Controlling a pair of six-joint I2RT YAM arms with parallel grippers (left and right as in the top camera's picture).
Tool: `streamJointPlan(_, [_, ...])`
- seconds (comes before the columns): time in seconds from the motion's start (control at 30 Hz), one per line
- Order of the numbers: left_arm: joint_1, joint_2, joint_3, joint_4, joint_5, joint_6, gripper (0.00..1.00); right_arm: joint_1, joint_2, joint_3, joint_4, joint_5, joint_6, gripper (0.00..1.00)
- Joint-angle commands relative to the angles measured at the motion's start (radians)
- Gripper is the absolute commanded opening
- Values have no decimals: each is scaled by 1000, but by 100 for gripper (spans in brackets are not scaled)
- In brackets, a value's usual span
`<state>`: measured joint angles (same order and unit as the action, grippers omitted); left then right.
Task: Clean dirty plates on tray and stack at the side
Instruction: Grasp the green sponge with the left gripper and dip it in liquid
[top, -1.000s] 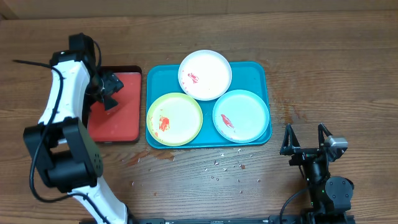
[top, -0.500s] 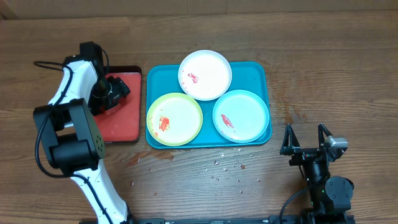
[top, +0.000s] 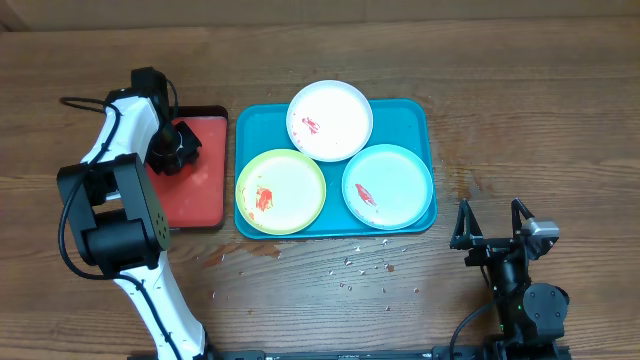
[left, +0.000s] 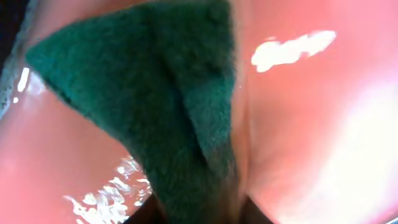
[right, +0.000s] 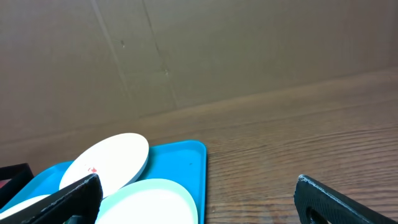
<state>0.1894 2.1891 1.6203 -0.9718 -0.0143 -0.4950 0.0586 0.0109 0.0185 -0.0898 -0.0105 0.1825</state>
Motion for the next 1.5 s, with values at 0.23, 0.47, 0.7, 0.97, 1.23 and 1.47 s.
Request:
streamJointPlan(0.23, [-7, 48, 0, -7, -12, 1, 4, -6, -8, -10, 5, 10, -8, 100])
streamJointPlan(0.47, [-6, 48, 0, 51, -49, 1, 100, -6, -8, -10, 6, 10, -8, 100])
streamJointPlan(0.7, [-6, 48, 0, 140, -94, 1, 100, -6, -8, -10, 6, 10, -8, 100])
streamJointPlan(0.97, [-6, 48, 0, 213, -93, 1, 100, -6, -8, -10, 6, 10, -8, 100])
streamJointPlan(1.23, [-6, 48, 0, 221, -94, 1, 32, -6, -8, -10, 6, 10, -8, 100])
streamJointPlan(1.47, [-6, 48, 0, 213, -93, 1, 4, -6, -8, -10, 5, 10, -8, 100])
